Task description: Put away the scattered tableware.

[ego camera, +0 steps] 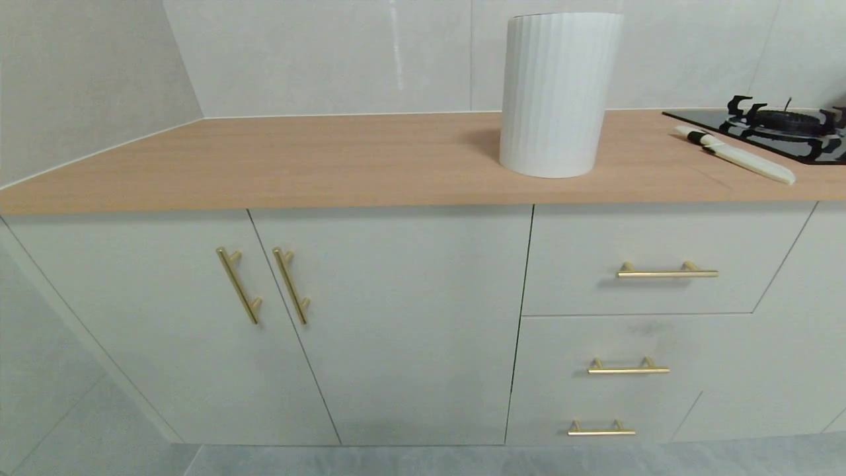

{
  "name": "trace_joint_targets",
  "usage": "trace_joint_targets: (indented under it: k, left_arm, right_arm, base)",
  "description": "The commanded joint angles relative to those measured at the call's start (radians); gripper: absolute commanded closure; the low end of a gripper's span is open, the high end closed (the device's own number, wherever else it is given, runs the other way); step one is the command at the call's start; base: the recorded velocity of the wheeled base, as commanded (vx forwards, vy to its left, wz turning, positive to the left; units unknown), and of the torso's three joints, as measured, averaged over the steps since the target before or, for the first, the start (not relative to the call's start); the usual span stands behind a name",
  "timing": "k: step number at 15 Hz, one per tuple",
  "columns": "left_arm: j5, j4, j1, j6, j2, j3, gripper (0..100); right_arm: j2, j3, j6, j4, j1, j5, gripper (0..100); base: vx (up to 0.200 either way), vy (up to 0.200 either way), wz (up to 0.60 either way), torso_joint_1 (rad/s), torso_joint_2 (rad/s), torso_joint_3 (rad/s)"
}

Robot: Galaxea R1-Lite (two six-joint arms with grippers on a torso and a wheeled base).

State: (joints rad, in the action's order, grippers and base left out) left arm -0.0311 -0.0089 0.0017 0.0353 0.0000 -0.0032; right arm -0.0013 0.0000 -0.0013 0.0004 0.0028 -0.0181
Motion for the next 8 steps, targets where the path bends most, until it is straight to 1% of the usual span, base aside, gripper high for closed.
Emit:
trace_joint_targets:
  k: [1,2,8]
  left_arm:
    - [0.000,0.000,0.000,0.000,0.000,0.000,0]
    - [0.000,0.000,0.000,0.000,0.000,0.000,0]
    - [0.000,0.000,0.001,0.000,0.000,0.000,0]
  right_arm:
    - [0.003,0.000,0.000,0.000,0.000,0.000,0]
    - [0.003,0.000,0.000,0.000,0.000,0.000,0]
    - [0.003,0.000,0.000,0.000,0.000,0.000,0]
  base:
    - [0.200,0.000,0.00,0.002,0.01,0.002]
    - [0.200,0.000,0.00,0.002,0.01,0.002]
    - [0.000,0.000,0.00,0.000,0.00,0.000]
